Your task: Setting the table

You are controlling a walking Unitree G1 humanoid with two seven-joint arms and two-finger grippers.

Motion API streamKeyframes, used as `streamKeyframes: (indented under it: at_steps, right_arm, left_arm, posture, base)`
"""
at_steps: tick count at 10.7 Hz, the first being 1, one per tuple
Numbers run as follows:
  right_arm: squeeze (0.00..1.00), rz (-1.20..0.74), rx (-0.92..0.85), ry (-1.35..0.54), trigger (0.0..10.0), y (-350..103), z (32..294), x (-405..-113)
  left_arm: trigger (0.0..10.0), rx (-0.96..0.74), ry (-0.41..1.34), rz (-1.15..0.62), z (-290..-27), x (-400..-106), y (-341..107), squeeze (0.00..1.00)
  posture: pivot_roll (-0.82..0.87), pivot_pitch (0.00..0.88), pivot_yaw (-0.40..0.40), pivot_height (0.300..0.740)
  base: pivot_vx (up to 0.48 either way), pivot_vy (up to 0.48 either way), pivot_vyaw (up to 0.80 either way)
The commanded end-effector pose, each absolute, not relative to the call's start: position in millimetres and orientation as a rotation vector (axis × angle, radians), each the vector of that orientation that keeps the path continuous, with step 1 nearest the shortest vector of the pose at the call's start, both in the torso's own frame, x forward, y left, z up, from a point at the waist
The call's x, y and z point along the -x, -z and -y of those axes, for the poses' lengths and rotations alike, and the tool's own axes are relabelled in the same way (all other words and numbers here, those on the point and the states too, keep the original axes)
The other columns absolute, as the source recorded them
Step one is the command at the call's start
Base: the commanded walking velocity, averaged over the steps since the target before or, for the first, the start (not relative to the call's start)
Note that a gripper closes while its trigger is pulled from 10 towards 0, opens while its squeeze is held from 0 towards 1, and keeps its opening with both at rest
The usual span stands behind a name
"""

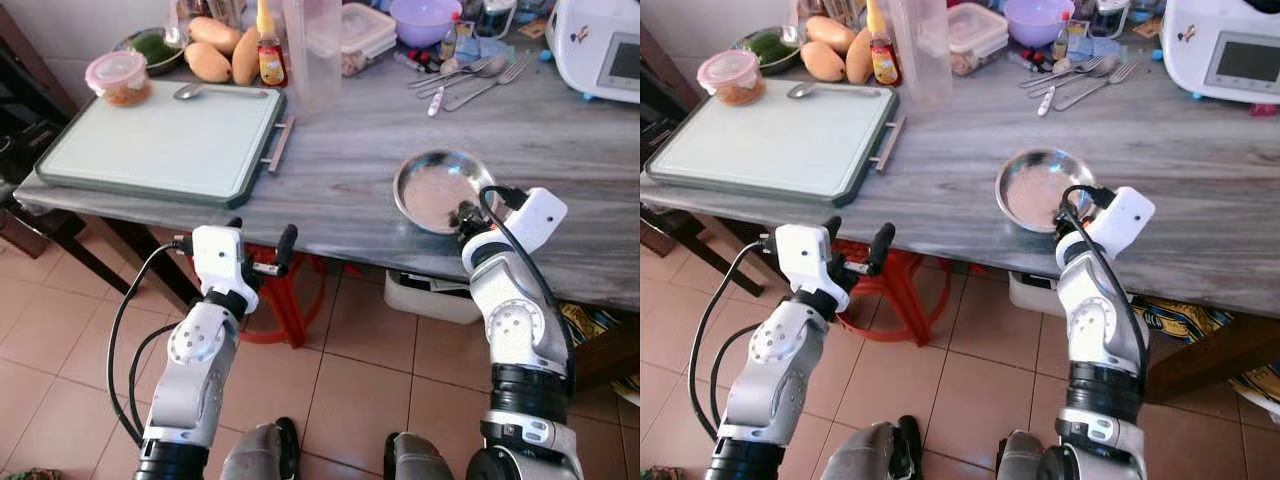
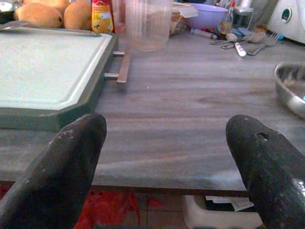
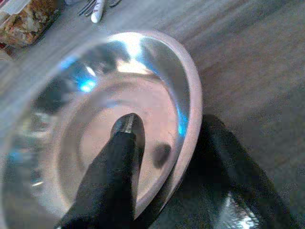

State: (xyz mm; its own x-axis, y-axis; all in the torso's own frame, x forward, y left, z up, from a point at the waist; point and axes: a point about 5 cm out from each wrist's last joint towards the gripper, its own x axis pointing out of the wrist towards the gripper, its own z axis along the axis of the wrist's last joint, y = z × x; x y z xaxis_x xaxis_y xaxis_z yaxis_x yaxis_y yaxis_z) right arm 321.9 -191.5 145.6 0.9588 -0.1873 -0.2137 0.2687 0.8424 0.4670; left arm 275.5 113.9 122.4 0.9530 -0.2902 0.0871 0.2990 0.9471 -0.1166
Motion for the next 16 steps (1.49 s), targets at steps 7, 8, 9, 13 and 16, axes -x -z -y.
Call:
streamKeyframes:
  at_steps: [7,8,9,13,16]
  right_arm:
    - [1.0,-0.172,-0.404,0.193,10.0,-154,192,-314]
    - [1.0,-0.176,-0.393,0.186,10.0,-151,190,-309]
    - [1.0,-0.184,-0.383,0.171,10.0,-149,187,-307]
    - [1.0,-0.099,-0.296,0.159,10.0,-152,187,-300]
    - [1.0,-0.101,-0.296,0.164,10.0,-148,185,-292]
  left_arm:
    - [10.0,0.134,0.303,0.08,-110,-284,-125,0.0]
    - [10.0,0.135,0.3,0.075,-111,-282,-122,0.0]
    - [10.0,0.136,0.297,0.068,-111,-281,-121,0.0]
    - [10.0,0.111,0.25,0.072,-112,-284,-121,0.0]
    - [10.0,0.115,0.236,0.064,-113,-281,-120,0.0]
  posture:
    - [-0.06,0.135,0.08,0.74]
    - [-0.06,0.133,0.079,0.74]
    - [-0.06,0.129,0.081,0.74]
    - [-0.06,0.132,0.083,0.74]
    - [-0.06,0.14,0.081,0.74]
  base:
    - [0.0,0.0,0.0]
    - [0.0,0.0,0.0]
    - [0.0,0.0,0.0]
    - [0.0,0.0,0.0]
    - [0.0,0.0,0.0]
